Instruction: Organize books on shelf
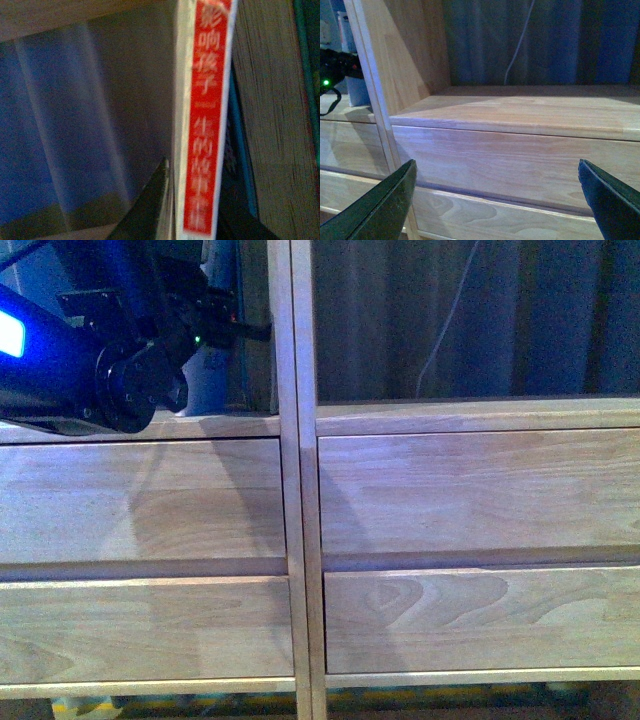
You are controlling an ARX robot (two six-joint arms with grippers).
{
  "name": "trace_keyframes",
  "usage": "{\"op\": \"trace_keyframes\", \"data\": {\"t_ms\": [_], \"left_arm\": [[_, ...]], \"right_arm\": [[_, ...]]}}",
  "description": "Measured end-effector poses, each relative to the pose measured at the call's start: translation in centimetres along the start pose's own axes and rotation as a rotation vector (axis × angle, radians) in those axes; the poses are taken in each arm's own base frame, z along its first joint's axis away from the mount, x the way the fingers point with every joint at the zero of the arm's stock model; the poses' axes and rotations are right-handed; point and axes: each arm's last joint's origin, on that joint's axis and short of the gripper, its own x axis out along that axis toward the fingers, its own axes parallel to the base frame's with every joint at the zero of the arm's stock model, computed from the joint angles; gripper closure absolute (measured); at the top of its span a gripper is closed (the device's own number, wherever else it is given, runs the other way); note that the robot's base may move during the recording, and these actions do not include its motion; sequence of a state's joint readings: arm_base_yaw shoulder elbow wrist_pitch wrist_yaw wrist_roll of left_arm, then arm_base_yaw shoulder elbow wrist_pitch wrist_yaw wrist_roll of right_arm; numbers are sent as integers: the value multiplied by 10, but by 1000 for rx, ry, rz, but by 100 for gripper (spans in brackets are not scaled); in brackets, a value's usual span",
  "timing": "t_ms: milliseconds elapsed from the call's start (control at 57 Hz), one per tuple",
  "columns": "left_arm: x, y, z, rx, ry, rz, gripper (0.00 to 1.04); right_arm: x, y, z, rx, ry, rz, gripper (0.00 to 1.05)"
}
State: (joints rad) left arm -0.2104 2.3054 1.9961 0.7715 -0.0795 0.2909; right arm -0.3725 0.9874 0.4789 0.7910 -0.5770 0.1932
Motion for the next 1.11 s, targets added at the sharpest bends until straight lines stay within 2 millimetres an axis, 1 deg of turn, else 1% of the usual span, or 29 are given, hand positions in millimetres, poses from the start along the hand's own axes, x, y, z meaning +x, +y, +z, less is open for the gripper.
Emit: {"op": "trace_keyframes", "data": {"t_ms": [158, 193, 246, 368, 439, 509, 632, 719, 807, 842, 860, 895, 912, 947, 965, 1000, 1018, 1105], "left_arm": [[-9, -4, -14, -18, 41, -13, 53], [-11, -4, -16, -27, 48, -14, 46], [-15, -2, -14, -46, 52, -15, 35], [-25, 4, -8, -73, 38, -10, 18], [-34, 10, -3, -89, 29, 2, 6], [-47, 15, 1, -120, 30, 22, 8], [-71, 20, 9, -154, 52, 28, 7], [-91, 21, 17, -173, 64, -7, 7], [-115, 19, 29, -197, 64, -56, 7], [-130, 18, 37, -201, 67, -77, 7], [-133, 18, 39, -202, 69, -80, 7], [-150, 18, 48, -210, 74, -94, 7], [-154, 18, 50, -211, 76, -97, 7], [-171, 19, 59, -210, 89, -99, 7], [-176, 20, 61, -207, 94, -98, 7], [-195, 23, 69, -204, 118, -89, 7], [-199, 24, 71, -203, 123, -85, 7], [-241, 36, 86, -175, 181, -48, 7]], "right_arm": [[0, 0, 0, 0, 0, 0, 7], [0, 0, 0, 0, 0, 0, 7], [0, 0, 0, 0, 0, 0, 7], [0, 0, 0, 0, 0, 0, 7], [0, 0, 0, 0, 0, 0, 7], [0, 0, 0, 0, 0, 0, 7], [0, 0, 0, 0, 0, 0, 7], [0, 0, 0, 0, 0, 0, 7], [0, 0, 0, 0, 0, 0, 7], [0, 0, 0, 0, 0, 0, 7], [0, 0, 0, 0, 0, 0, 7], [0, 0, 0, 0, 0, 0, 7], [0, 0, 0, 0, 0, 0, 7], [0, 0, 0, 0, 0, 0, 7], [0, 0, 0, 0, 0, 0, 7], [0, 0, 0, 0, 0, 0, 7], [0, 0, 0, 0, 0, 0, 7], [0, 0, 0, 0, 0, 0, 7]]}}
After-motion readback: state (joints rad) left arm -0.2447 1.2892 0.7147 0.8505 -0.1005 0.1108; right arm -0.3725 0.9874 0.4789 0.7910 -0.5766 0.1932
